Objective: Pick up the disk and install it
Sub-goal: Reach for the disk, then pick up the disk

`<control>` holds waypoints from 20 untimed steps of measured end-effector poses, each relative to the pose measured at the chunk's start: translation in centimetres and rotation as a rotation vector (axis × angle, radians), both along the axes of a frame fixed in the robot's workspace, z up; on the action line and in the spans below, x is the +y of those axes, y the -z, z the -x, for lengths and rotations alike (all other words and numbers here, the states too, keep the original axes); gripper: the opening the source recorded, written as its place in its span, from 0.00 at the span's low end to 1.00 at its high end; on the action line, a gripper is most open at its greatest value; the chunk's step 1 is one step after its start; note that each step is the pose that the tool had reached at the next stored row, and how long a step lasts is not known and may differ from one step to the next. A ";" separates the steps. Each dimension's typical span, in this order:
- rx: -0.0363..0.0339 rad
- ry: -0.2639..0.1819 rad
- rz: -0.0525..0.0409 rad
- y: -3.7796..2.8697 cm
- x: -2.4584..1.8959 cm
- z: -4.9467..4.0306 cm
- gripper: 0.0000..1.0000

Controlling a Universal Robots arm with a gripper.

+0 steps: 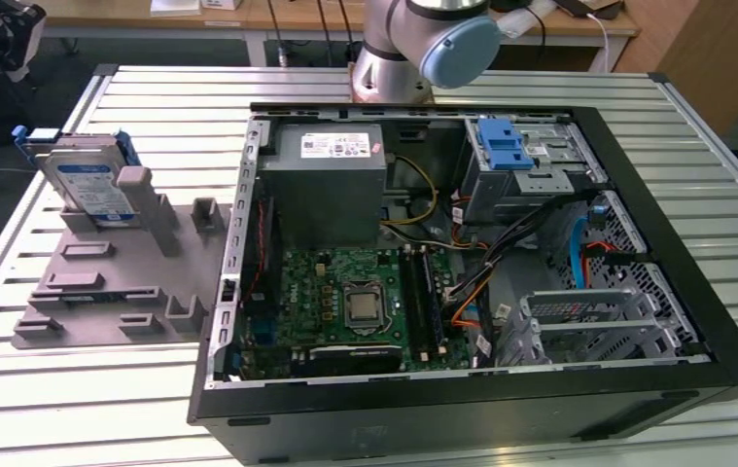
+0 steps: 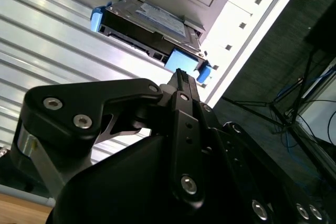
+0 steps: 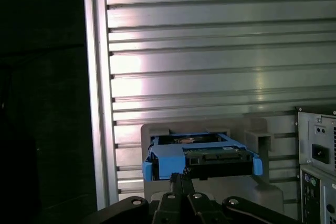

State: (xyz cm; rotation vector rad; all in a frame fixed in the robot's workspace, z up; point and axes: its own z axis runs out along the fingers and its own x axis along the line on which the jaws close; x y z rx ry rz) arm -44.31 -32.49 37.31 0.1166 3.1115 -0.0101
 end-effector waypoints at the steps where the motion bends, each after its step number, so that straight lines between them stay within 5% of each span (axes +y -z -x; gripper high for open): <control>1: 0.0000 0.000 0.0000 0.01 0.00 0.09 0.11; 20: -0.0001 -0.006 -0.0001 0.02 0.00 0.37 0.11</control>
